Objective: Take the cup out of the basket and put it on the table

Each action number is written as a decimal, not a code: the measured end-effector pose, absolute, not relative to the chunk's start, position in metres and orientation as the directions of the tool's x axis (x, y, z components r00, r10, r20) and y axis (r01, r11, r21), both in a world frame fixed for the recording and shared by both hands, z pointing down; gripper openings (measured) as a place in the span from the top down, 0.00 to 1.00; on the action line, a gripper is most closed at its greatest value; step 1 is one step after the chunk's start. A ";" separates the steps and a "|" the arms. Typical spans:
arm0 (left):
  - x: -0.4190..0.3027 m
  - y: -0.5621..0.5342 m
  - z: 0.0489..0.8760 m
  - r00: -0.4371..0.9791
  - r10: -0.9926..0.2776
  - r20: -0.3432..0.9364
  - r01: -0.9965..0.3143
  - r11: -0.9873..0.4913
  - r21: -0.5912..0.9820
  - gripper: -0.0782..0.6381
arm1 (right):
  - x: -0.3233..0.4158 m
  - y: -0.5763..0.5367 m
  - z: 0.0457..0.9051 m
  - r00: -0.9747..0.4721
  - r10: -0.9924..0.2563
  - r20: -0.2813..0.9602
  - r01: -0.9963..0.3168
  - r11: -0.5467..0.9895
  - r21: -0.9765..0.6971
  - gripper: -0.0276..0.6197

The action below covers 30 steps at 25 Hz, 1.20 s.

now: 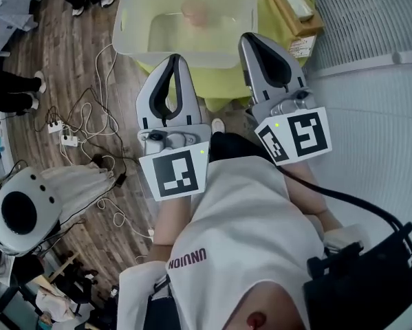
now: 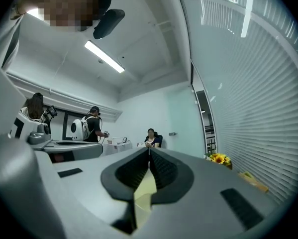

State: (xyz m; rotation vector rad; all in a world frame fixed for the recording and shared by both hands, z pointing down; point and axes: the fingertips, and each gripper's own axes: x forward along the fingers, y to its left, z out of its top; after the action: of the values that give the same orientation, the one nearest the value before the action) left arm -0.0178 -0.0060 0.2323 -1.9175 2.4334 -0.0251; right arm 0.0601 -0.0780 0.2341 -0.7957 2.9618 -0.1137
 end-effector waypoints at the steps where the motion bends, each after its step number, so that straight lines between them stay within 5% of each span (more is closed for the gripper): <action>1: -0.016 -0.008 0.233 -0.232 -0.972 -0.023 -0.972 0.233 -0.040 0.87 | 0.061 -0.081 0.234 -0.863 -0.502 -0.052 -0.496 0.863 -0.092 0.93; 20: -0.084 -0.070 0.218 -0.160 -0.987 -0.035 -0.985 0.162 -0.066 0.87 | -0.011 -0.148 0.224 -0.831 -0.550 -0.082 -0.541 0.834 -0.104 0.92; 30: -0.143 -0.139 0.226 -0.036 -0.999 -0.001 -0.999 0.036 -0.003 0.87 | -0.062 -0.219 0.283 -0.739 -0.658 0.145 -0.674 0.724 -0.149 0.92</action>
State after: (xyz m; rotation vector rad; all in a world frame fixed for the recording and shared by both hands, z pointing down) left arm -0.1432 -0.1386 0.2259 -2.1785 2.2595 -0.0030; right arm -0.0616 -0.2189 0.2831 -1.1583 2.9915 -0.3106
